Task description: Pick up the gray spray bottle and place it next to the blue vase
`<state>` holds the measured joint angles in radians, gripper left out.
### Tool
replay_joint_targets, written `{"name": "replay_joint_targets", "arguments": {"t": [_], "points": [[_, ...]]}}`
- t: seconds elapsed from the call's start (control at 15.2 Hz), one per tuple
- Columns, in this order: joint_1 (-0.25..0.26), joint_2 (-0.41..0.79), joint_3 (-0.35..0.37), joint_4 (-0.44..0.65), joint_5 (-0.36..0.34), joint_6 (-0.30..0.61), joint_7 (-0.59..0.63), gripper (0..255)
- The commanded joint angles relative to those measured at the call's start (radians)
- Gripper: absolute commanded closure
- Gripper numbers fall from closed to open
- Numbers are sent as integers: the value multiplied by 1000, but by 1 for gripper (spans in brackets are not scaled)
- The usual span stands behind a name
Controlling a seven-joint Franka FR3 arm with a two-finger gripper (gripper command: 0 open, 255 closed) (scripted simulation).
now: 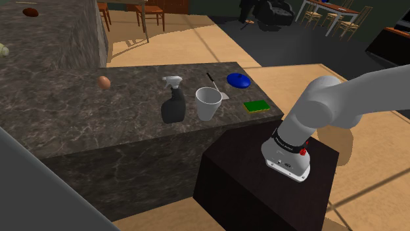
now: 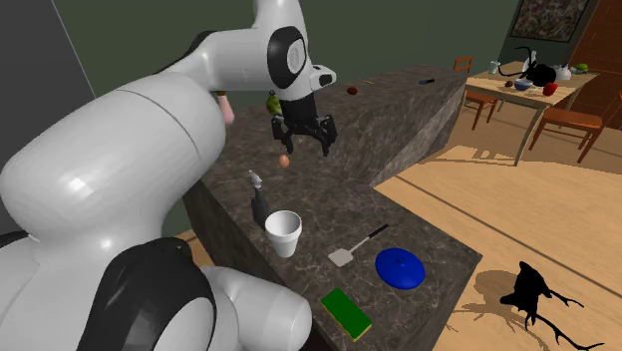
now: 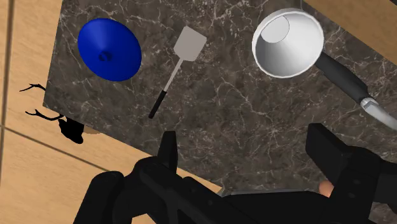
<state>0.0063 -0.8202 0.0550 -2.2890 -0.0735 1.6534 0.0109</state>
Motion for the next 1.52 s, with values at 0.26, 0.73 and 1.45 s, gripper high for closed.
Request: {"name": "replay_joint_targets", "arguments": {"t": [0.26,0.73,1.45], "points": [[55,95,-1,-18,29,88,-73,0],[150,272,8,-25,84,225,-208,0],[290,552,51,15,178,385,-434,0]]}}
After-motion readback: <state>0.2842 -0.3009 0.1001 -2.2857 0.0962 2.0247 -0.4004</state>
